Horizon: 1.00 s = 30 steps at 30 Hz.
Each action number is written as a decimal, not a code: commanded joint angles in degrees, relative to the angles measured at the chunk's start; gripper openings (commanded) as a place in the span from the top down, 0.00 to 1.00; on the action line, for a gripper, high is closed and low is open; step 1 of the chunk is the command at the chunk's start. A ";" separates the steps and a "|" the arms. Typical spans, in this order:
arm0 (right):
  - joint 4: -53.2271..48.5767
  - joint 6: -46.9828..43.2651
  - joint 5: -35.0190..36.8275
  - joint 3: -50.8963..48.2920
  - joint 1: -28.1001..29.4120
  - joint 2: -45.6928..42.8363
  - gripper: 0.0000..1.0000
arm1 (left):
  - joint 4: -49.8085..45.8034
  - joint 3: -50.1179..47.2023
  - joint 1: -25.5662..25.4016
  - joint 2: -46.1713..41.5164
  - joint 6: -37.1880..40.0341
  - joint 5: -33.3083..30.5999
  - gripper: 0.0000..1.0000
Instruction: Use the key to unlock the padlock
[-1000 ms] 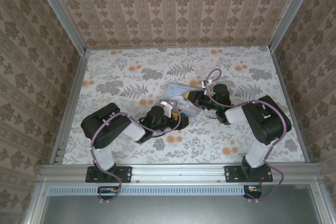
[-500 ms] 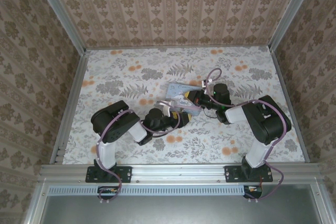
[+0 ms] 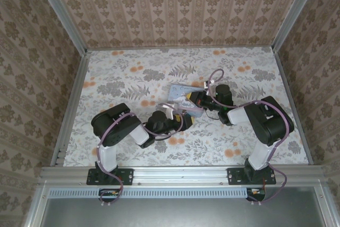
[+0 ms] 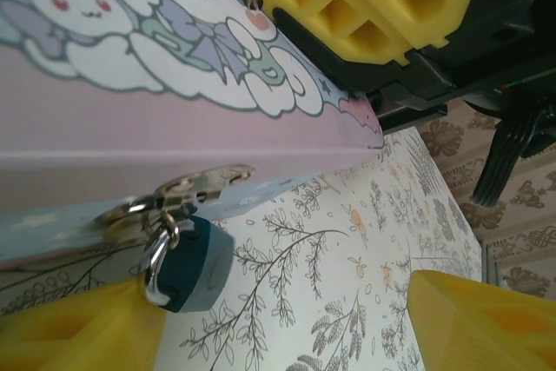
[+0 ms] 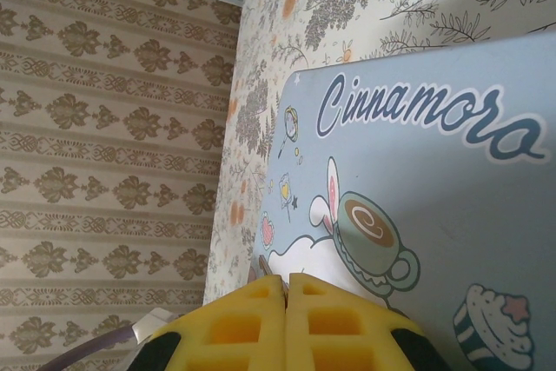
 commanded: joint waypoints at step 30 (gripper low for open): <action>0.05 0.07 -1.61 0.45 -0.85 0.31 1.00 | 1.06 2.93 -0.24 7.40 -4.45 -4.53 0.70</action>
